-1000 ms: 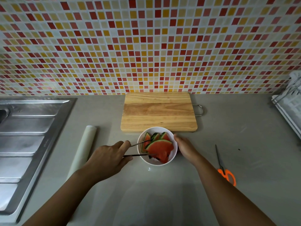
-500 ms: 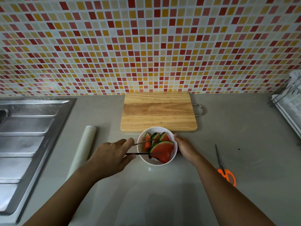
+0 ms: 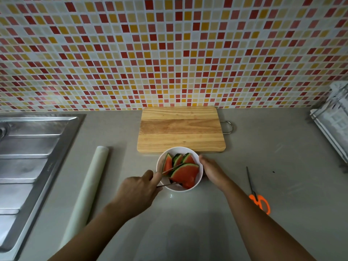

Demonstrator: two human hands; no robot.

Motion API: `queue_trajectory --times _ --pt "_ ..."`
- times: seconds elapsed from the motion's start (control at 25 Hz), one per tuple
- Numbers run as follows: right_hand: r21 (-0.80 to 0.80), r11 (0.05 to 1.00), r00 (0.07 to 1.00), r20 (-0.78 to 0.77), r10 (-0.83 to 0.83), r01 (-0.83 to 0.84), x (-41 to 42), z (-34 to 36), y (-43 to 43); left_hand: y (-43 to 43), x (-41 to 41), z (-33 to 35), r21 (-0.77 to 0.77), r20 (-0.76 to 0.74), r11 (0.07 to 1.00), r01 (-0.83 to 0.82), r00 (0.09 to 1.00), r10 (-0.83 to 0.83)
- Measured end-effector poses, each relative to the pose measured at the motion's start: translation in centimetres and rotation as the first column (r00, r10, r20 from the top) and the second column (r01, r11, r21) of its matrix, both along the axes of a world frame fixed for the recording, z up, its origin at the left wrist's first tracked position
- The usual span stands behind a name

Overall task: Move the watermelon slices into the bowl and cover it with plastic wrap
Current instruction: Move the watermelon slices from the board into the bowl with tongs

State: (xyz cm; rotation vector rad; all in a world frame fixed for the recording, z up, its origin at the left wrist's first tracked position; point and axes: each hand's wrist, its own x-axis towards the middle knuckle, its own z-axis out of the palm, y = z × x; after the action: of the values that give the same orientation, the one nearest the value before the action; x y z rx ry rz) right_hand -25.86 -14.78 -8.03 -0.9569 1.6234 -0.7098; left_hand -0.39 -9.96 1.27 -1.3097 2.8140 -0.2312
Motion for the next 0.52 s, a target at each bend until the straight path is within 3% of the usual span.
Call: queue_trajectory --times 0.28,0.52 --pt "0.012 1.000 1.000 0.020 0.013 -0.013 -0.1 0.1 0.0 1.4 -0.7 -0.4 -0.027 -0.068 0.993 -0.114 0.991 0.112" --pt "-0.014 1.000 1.000 0.008 0.017 -0.017 0.1 0.3 0.1 -0.5 1.1 1.7 -0.051 -0.007 0.999 0.004 1.000 -0.004"
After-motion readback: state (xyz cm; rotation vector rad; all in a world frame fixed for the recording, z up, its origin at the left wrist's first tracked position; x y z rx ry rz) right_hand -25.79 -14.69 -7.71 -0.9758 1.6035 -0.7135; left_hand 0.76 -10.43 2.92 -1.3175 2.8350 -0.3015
